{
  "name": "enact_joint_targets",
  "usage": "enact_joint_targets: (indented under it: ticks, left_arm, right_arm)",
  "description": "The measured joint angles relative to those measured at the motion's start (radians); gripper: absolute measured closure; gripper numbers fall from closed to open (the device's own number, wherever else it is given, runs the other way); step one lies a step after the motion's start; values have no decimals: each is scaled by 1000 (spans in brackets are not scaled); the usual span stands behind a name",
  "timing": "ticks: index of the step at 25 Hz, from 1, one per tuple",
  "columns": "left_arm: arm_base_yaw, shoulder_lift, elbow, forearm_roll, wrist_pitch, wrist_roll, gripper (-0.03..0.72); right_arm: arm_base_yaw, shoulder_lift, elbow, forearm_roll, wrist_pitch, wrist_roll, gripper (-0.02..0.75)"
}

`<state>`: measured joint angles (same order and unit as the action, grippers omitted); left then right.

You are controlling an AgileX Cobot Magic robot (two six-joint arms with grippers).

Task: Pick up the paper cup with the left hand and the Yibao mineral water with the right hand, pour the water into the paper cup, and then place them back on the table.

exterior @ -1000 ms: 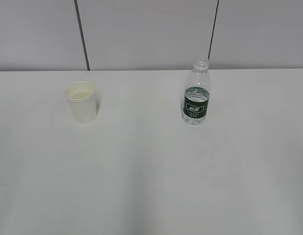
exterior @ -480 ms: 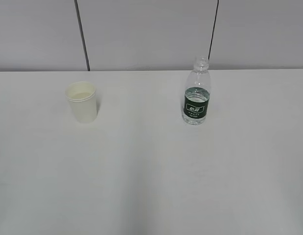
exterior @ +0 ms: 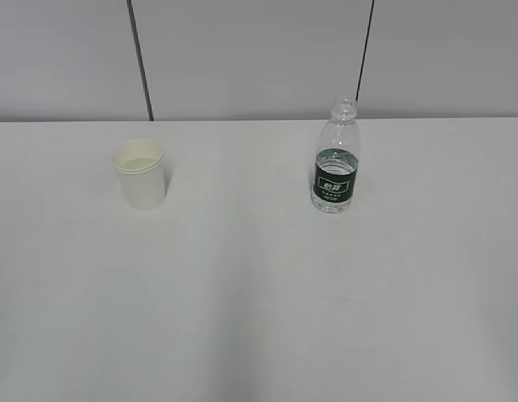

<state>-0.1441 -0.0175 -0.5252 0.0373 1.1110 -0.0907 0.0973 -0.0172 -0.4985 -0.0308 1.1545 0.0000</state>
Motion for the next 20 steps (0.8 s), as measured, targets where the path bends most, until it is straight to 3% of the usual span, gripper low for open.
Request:
enact_joint_targets:
  ticks: [20]
  left_arm:
    - [21, 0, 0, -8, -2, 4, 318]
  right_arm:
    - [0, 0, 0, 0, -3, -30, 153]
